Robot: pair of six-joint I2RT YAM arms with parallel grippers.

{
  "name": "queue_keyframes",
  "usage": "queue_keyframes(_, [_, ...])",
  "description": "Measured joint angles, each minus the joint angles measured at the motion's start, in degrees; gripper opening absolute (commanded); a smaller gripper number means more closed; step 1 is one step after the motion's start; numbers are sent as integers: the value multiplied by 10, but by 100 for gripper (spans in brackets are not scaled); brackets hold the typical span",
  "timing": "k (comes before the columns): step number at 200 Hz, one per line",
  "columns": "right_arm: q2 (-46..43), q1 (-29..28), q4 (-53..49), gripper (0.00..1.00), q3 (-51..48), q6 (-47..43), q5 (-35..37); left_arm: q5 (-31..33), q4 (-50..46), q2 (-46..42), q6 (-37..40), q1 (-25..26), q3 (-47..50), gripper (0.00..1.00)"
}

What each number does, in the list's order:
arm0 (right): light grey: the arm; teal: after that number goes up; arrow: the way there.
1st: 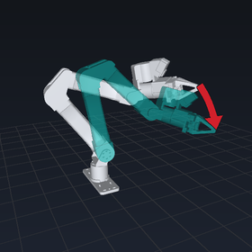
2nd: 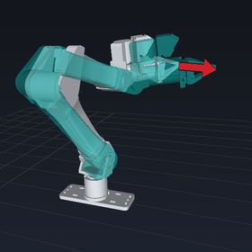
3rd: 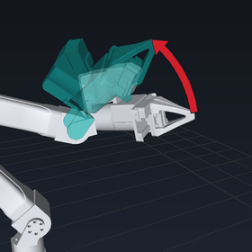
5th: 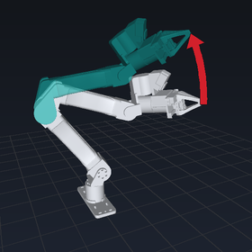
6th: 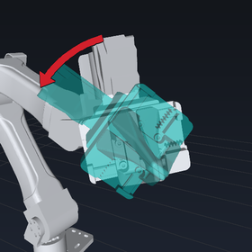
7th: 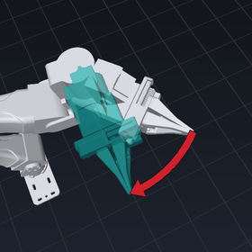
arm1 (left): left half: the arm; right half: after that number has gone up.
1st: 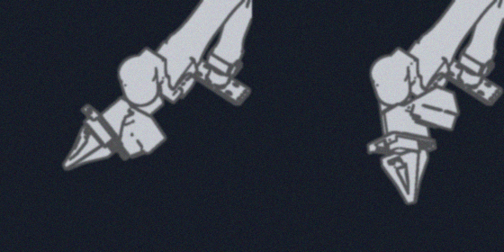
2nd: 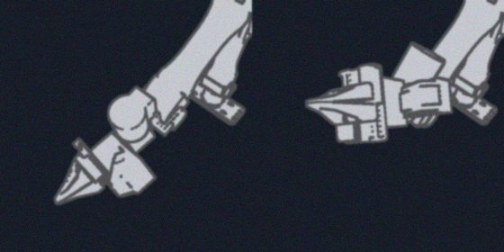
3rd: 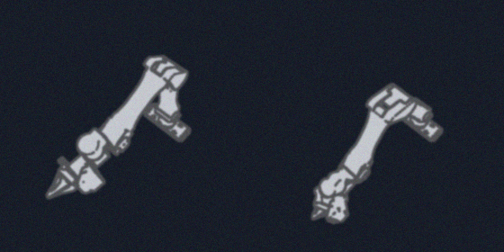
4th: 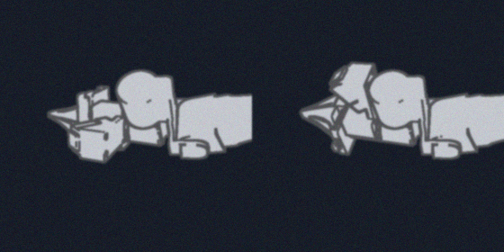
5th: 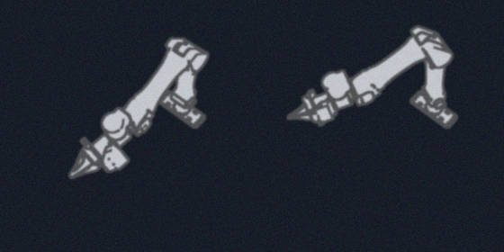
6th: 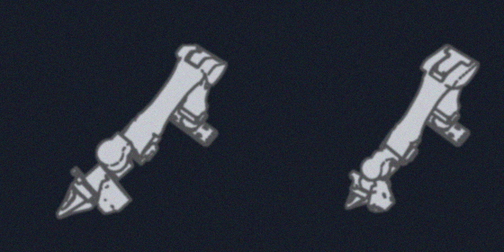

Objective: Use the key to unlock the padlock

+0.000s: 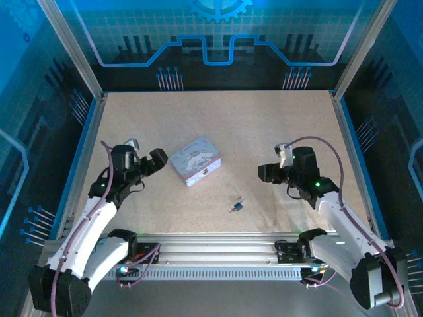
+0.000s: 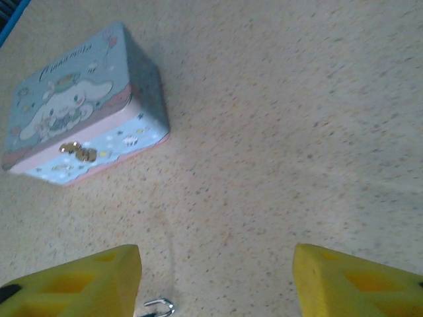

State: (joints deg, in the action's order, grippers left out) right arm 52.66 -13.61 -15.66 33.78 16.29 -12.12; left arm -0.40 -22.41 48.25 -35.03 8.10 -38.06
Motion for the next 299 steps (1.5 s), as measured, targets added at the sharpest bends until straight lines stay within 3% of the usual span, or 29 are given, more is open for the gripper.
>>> queue_keyframes(48, [-41,30,9,100,-6,-11,58,28,-5,-2,18,-6,-1,99])
queue_keyframes(147, [-21,70,120,100,-71,-50,181,107,29,-2,68,-16,6,99])
queue_keyframes(221, [79,97,258,100,-111,-70,226,174,163,2,172,-18,77,99])
queue_keyframes(299, [193,99,393,100,-113,-95,208,199,362,75,267,-26,174,99])
